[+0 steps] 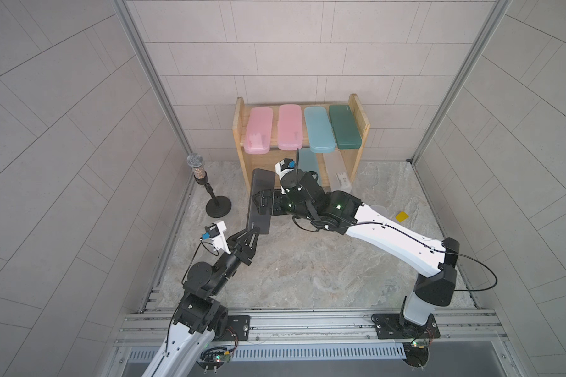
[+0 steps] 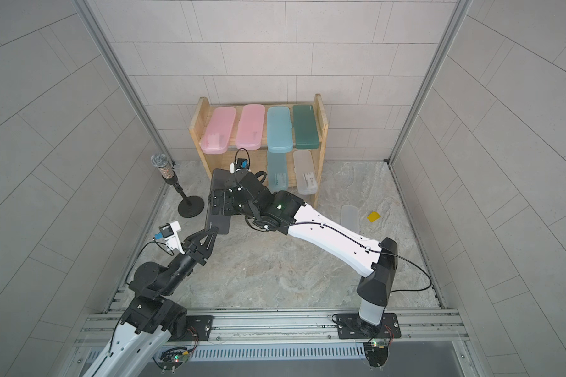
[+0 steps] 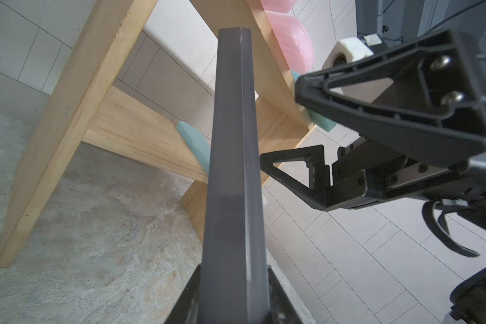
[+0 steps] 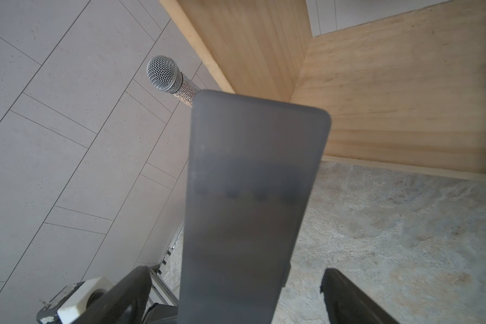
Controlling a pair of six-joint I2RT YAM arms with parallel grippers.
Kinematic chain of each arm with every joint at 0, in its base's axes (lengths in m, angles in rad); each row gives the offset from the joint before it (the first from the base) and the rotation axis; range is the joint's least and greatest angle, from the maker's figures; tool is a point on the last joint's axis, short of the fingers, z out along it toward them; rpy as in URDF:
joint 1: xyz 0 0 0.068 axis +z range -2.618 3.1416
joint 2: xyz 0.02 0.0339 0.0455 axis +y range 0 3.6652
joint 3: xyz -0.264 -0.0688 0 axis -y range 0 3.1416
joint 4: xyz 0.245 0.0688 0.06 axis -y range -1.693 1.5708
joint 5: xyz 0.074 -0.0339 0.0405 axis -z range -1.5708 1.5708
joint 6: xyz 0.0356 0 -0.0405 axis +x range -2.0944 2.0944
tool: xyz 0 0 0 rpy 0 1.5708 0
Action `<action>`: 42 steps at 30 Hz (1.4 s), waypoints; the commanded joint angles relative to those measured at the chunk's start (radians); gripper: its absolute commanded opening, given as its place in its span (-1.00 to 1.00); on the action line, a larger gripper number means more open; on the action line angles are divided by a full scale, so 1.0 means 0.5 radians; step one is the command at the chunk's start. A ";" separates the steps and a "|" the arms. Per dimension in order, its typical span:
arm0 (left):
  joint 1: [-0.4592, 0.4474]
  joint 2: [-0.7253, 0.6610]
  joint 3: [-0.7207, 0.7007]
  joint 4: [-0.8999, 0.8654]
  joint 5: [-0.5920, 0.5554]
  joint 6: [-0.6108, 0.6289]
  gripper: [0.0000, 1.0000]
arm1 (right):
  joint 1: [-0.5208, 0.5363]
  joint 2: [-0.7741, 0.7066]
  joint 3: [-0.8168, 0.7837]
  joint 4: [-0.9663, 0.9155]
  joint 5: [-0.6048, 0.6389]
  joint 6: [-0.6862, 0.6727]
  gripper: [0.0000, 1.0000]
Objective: Remove the pencil cases from the shelf
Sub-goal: Place the pencil case at the center of the board.
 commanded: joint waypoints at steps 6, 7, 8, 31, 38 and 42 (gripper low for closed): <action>-0.012 -0.047 0.007 0.043 0.003 0.053 -1.00 | 0.023 0.162 0.261 -0.243 0.029 0.008 1.00; -0.011 -0.061 0.010 0.031 -0.003 0.054 -1.00 | 0.023 0.166 0.260 -0.242 0.031 0.019 1.00; -0.012 -0.077 0.010 0.023 -0.008 0.054 -1.00 | 0.023 0.174 0.258 -0.246 0.033 0.026 1.00; -0.011 -0.185 0.023 -0.067 -0.001 0.075 -1.00 | 0.020 0.311 0.270 -0.150 -0.036 0.109 0.75; -0.012 -0.200 0.032 -0.110 -0.050 0.075 -0.27 | 0.011 0.247 0.210 -0.136 -0.032 0.088 0.22; -0.013 -0.231 0.041 -0.174 -0.113 0.089 0.58 | -0.016 0.128 0.077 -0.222 -0.041 0.012 0.18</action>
